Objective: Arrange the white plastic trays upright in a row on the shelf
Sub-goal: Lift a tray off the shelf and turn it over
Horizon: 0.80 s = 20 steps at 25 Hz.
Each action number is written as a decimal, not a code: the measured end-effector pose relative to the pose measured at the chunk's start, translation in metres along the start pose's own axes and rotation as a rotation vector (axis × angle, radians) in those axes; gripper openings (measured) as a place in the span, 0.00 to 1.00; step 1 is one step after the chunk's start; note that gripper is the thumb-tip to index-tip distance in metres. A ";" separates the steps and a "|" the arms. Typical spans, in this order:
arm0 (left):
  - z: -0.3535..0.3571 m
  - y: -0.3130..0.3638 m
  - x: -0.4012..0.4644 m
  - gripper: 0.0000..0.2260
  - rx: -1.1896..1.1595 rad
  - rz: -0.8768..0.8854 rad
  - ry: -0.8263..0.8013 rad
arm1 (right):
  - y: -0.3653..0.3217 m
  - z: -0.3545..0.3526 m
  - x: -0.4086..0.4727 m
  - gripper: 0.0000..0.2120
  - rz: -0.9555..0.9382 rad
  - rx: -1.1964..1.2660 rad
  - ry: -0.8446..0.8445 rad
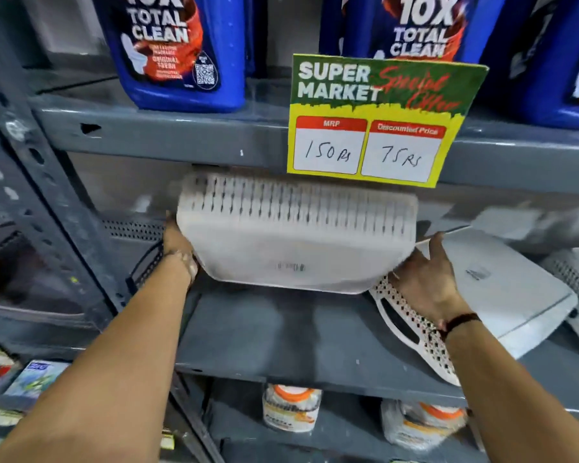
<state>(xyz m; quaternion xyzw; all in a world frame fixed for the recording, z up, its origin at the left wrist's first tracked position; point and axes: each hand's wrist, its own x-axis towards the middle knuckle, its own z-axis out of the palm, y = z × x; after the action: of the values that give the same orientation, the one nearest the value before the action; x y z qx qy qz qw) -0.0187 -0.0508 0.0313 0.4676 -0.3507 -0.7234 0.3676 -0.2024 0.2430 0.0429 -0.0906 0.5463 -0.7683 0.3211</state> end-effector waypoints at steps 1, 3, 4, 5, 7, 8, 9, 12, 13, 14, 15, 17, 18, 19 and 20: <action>-0.004 -0.002 -0.011 0.23 -0.006 -0.003 -0.099 | 0.003 -0.007 0.001 0.26 -0.078 -0.228 0.032; -0.009 -0.006 -0.027 0.15 -0.016 -0.022 -0.219 | 0.010 -0.008 -0.004 0.22 0.016 -0.168 0.001; -0.011 -0.012 -0.038 0.15 0.038 -0.057 -0.239 | 0.015 -0.005 -0.009 0.16 0.042 -0.218 -0.028; -0.018 -0.016 -0.033 0.18 0.054 -0.013 -0.219 | 0.024 -0.008 -0.007 0.11 0.012 -0.274 -0.054; -0.025 -0.025 -0.026 0.21 0.113 -0.052 -0.211 | 0.029 -0.003 -0.016 0.14 0.019 -0.329 -0.014; -0.027 -0.024 -0.031 0.18 0.190 -0.072 -0.156 | 0.031 -0.001 -0.019 0.16 -0.008 -0.356 0.013; -0.033 -0.026 -0.022 0.16 0.267 -0.051 -0.128 | 0.034 0.000 -0.022 0.19 -0.007 -0.383 0.025; -0.046 -0.042 -0.004 0.14 0.470 -0.081 -0.047 | 0.047 -0.003 -0.023 0.26 -0.005 -0.455 0.067; -0.048 -0.045 -0.002 0.17 0.458 -0.119 -0.046 | 0.054 -0.008 -0.017 0.28 0.002 -0.506 0.097; -0.044 -0.044 -0.015 0.22 0.495 -0.123 -0.032 | 0.061 -0.013 -0.012 0.30 0.007 -0.555 0.121; -0.042 -0.042 -0.018 0.24 0.521 -0.121 -0.025 | 0.064 -0.014 -0.010 0.31 0.013 -0.588 0.149; -0.035 -0.039 -0.025 0.21 0.636 -0.084 0.006 | 0.071 -0.021 -0.008 0.31 0.038 -0.720 0.162; -0.032 -0.038 -0.027 0.21 0.659 -0.057 0.013 | 0.074 -0.024 -0.006 0.31 0.058 -0.762 0.145; -0.031 -0.041 -0.024 0.22 0.675 -0.053 0.038 | 0.075 -0.026 -0.006 0.30 0.078 -0.792 0.137; -0.030 -0.041 -0.027 0.24 0.718 -0.038 0.057 | 0.076 -0.027 -0.005 0.31 0.078 -0.826 0.126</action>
<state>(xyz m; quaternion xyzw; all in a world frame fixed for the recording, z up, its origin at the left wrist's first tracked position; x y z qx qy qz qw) 0.0090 -0.0128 -0.0015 0.5933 -0.5633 -0.5474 0.1762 -0.1817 0.2520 -0.0345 -0.1438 0.8300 -0.4759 0.2527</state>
